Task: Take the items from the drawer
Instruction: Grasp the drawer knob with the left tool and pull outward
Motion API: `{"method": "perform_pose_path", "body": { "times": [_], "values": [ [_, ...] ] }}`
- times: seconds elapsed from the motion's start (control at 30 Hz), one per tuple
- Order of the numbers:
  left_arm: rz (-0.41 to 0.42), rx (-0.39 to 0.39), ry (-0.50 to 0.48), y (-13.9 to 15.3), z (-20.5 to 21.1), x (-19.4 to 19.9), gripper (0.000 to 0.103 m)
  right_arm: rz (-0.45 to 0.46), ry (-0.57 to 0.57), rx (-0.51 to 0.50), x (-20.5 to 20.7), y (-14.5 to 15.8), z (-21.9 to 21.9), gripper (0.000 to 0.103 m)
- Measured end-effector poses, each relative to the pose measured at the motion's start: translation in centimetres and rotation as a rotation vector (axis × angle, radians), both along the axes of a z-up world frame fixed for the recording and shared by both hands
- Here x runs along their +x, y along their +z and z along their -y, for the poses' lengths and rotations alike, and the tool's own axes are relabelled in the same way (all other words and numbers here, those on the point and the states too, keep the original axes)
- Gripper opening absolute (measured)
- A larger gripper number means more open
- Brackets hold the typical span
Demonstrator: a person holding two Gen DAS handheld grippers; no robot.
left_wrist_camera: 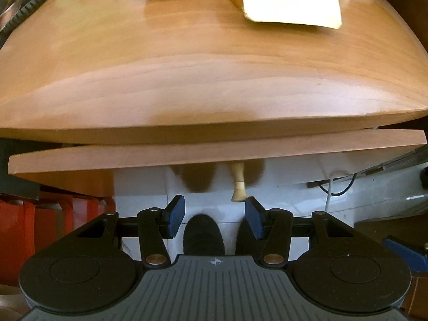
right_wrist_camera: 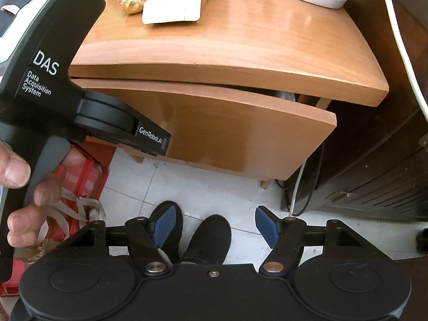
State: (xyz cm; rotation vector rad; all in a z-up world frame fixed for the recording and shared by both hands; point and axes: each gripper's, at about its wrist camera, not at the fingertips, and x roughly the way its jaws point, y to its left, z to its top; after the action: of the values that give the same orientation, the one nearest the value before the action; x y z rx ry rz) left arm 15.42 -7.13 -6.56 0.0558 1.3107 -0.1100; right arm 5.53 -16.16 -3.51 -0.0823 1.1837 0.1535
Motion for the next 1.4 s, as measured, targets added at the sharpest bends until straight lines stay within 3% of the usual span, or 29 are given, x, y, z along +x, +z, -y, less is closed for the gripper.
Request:
{"method": "perform_pose_path", "body": {
  "times": [0.6, 0.87, 0.97, 1.2, 1.4],
  "values": [
    [-0.067, -0.056, 0.013, -0.3, 1.2, 1.2, 0.049, 0.008, -0.001, -0.008, 0.7, 0.3, 0.6, 0.064],
    [-0.110, -0.093, 0.040, -0.8, 1.4, 1.5, 0.034, 0.006, -0.012, -0.013, 0.6, 0.5, 0.9, 0.064],
    [-0.121, -0.095, 0.047, -1.1, 1.6, 1.5, 0.023, 0.003, -0.014, -0.015, 0.8, 0.3, 1.2, 0.064],
    [-0.142, -0.091, 0.079, -1.6, 1.8, 1.5, 0.014, 0.003, -0.013, -0.013, 1.0, 0.6, 1.7, 0.064],
    [-0.144, -0.094, 0.086, -1.8, 2.0, 1.2, 0.014, 0.005, 0.000, -0.014, 1.2, 0.9, 2.0, 0.064]
  ]
}}
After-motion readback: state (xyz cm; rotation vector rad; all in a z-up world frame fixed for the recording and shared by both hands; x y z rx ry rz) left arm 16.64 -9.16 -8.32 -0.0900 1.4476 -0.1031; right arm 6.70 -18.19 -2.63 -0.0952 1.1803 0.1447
